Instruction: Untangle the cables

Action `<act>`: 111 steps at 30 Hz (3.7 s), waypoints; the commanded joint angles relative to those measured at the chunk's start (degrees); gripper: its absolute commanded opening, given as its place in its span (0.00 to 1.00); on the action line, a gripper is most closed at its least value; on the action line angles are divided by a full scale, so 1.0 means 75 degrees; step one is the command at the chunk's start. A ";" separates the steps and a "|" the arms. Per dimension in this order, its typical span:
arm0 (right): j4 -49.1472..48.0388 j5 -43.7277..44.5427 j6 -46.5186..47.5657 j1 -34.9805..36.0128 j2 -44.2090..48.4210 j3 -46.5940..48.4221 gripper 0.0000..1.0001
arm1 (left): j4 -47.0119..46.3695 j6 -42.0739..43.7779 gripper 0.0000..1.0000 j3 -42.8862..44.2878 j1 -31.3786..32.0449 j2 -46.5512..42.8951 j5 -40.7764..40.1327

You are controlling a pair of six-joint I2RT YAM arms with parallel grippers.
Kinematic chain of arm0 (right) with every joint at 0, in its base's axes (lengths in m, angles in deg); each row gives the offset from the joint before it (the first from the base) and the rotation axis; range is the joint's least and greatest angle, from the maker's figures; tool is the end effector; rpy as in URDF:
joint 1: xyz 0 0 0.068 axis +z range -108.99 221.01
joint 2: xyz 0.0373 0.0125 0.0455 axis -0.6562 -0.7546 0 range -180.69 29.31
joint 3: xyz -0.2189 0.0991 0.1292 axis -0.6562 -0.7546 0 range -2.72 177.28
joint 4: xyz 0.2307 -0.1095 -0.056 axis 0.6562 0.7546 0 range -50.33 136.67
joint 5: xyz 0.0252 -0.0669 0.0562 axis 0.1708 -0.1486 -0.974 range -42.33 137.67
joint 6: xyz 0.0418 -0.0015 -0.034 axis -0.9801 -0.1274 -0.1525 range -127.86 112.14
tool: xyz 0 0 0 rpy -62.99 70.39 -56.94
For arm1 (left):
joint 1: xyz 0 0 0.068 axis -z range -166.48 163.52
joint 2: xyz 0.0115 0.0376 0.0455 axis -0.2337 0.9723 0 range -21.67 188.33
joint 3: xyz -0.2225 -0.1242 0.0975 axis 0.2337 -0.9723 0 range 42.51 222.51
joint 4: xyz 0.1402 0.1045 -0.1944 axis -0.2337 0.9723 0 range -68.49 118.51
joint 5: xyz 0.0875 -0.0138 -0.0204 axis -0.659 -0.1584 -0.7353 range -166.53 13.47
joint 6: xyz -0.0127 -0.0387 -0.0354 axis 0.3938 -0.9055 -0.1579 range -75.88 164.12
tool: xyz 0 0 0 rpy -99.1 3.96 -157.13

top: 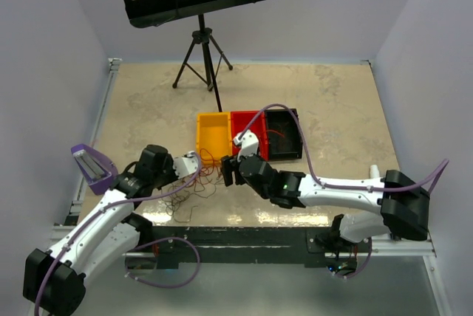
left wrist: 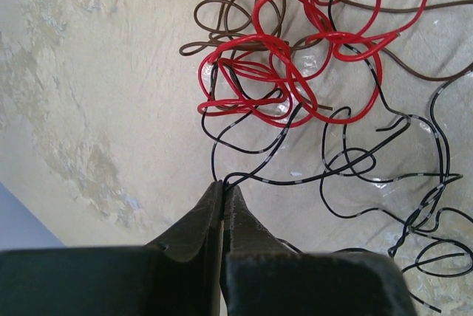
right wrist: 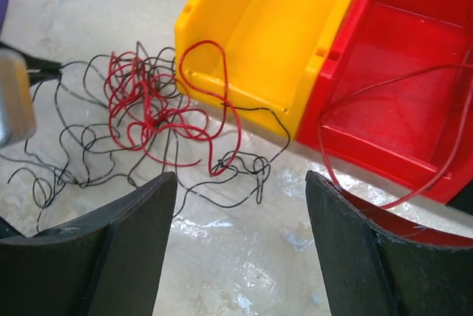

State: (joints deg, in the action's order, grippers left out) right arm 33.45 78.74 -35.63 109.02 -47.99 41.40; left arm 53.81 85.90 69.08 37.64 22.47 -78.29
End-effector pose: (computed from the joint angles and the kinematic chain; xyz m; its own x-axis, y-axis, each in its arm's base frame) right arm 0.1269 0.2647 0.2398 -0.4399 -0.0237 -0.8977 -0.4713 0.8570 0.2083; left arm 0.1399 -0.0614 0.1968 -0.2602 0.8463 -0.4649 0.7562 0.4780 0.4469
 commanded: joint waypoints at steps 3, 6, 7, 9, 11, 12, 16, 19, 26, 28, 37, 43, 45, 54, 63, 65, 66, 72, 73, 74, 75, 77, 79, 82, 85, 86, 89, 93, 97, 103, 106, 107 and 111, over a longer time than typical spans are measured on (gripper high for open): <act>-0.1431 -0.0579 0.0994 0.0202 -0.0181 -0.0058 0.74 | -0.0532 -0.0531 0.00 0.0325 -0.0052 0.0197 0.0199; -0.1759 -0.0756 0.1381 0.0202 -0.0486 -0.0070 0.74 | -0.0813 -0.0765 0.00 0.0407 -0.0110 0.0126 0.0760; -0.1935 -0.0907 0.1533 0.0213 -0.0510 -0.0116 0.74 | -0.0860 -0.0824 0.00 0.0453 -0.0110 0.0161 0.0948; -0.2135 -0.1107 0.1815 0.0214 -0.0580 -0.0175 0.74 | -0.0861 -0.0871 0.00 0.0582 -0.0110 0.0441 0.1055; -0.2101 -0.1213 0.2072 0.0225 -0.0732 -0.0094 0.74 | -0.0895 -0.0813 0.00 0.0618 -0.0110 0.0723 0.1020; -0.1973 -0.1201 0.2166 0.0225 -0.0895 -0.0001 0.74 | -0.0919 -0.0778 0.00 0.0583 -0.0110 0.0805 0.1020; -0.1609 -0.1107 0.2378 0.0225 -0.1564 0.0433 0.74 | -0.1036 -0.0754 0.00 0.0431 -0.0110 0.0783 0.0973; -0.1830 -0.1201 0.2449 0.0225 -0.1752 0.0411 0.73 | -0.0932 -0.0754 0.00 0.0384 -0.0110 0.0607 0.1020; -0.2241 -0.0944 0.2776 0.0225 -0.2326 0.0715 0.67 | -0.0697 -0.0543 0.00 0.0290 -0.0110 0.0408 0.0879; -0.2218 -0.0780 0.2917 0.0225 -0.2548 0.0832 0.65 | -0.0650 -0.0566 0.00 0.0313 -0.0110 0.0373 0.0914; -0.3095 0.0041 0.3573 0.0225 -0.2503 0.0411 0.50 | -0.0486 -0.0707 0.00 0.0536 -0.0110 0.0372 0.1195; -0.3565 -0.0064 0.3597 0.0225 -0.2689 0.0223 0.33 | -0.0322 -0.0754 0.00 0.0770 -0.0110 0.0560 0.1465; -0.3566 -0.0146 0.3446 0.0225 -0.2818 0.0235 0.16 | -0.0275 -0.0754 0.00 0.0817 -0.0110 0.0607 0.1453; -0.3577 -0.0053 0.1794 0.0283 -0.1029 -0.0806 0.00 | -0.0345 -0.0426 0.00 0.0454 -0.0110 0.0349 0.0775; -0.1928 0.0369 0.0223 0.0600 0.3048 -0.1243 0.00 | -0.0661 0.0077 0.00 -0.0201 -0.0110 0.0150 -0.0139; -0.1353 0.0427 0.0141 0.0600 0.3834 -0.0927 0.00 | -0.0894 0.0276 0.00 -0.0470 -0.0110 0.0126 -0.0537; -0.1142 0.0462 0.0117 0.0600 0.4220 -0.0763 0.00 | -0.1058 0.0428 0.00 -0.0669 -0.0110 0.0126 -0.0771; -0.0414 0.0755 0.0783 0.0600 0.5314 0.0887 0.00 | -0.1762 0.0956 0.00 -0.1654 -0.0110 0.0044 -0.1522; -0.0332 0.0744 0.0924 0.0612 0.5337 0.1285 0.00 | -0.1890 0.1026 0.00 -0.1795 -0.0110 0.0068 -0.1604; -0.0308 0.0721 0.1076 0.0600 0.5349 0.1614 0.00 | -0.1961 0.1085 0.00 -0.1901 -0.0110 0.0079 -0.1675; -0.0273 0.0697 0.1228 0.0600 0.5338 0.1931 0.00 | -0.2020 0.1144 0.00 -0.1971 -0.0110 0.0091 -0.1745; -0.0261 0.0709 0.1498 0.0600 0.5349 0.2470 0.00 | -0.2172 0.1307 0.00 -0.2147 -0.0110 0.0103 -0.1898; -0.0365 0.0674 0.1744 0.0600 0.5361 0.2928 0.00 | -0.2371 0.1506 0.00 -0.2358 -0.0110 0.0068 -0.2073; -0.0436 0.0592 0.2108 0.0600 0.5268 0.3561 0.00 | -0.2816 0.1893 0.00 -0.2768 -0.0110 0.0068 -0.2401; -0.0296 0.0615 0.2483 0.0612 0.5057 0.4170 0.00 | -0.3366 0.2268 0.00 -0.3178 -0.0110 0.0161 -0.2776; -0.0215 0.0685 0.2623 0.0600 0.4998 0.4381 0.00 | -0.3600 0.2408 0.00 -0.3341 -0.0110 0.0208 -0.2882; -0.0213 0.0907 0.3045 0.0600 0.4997 0.4874 0.00 | -0.4175 0.2714 0.00 -0.3832 -0.0110 0.0372 -0.3128; -0.0214 0.1235 0.3537 0.0600 0.5056 0.5425 0.00 | -0.4634 0.2820 0.00 -0.3952 -0.0110 0.0571 -0.3211; -0.0284 0.1540 0.4029 0.0600 0.5161 0.5999 0.00 | -0.5160 0.3077 0.00 -0.4163 -0.0110 0.0770 -0.3328; -0.0297 0.1950 0.4511 0.0600 0.5209 0.6597 0.00 | -0.5489 0.3066 0.00 -0.4152 -0.0110 0.1216 -0.3386; -0.0248 0.1834 0.4510 0.0600 0.5197 0.6564 0.00 | -0.5420 0.2880 0.00 -0.4035 -0.0110 0.1205 -0.3305; -0.0145 0.1927 0.4488 0.0600 0.5104 0.6574 0.00 | -0.5338 0.2832 0.00 -0.3988 -0.0110 0.1170 -0.3246; 0.0032 0.1788 0.4418 0.0600 0.4858 0.6633 0.00 | -0.5069 0.2750 0.00 -0.3743 -0.0110 0.1064 -0.3270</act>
State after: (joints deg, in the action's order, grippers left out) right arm 32.34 92.77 -4.01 113.32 -9.48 90.42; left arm 15.16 107.80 45.80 37.16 31.39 -102.49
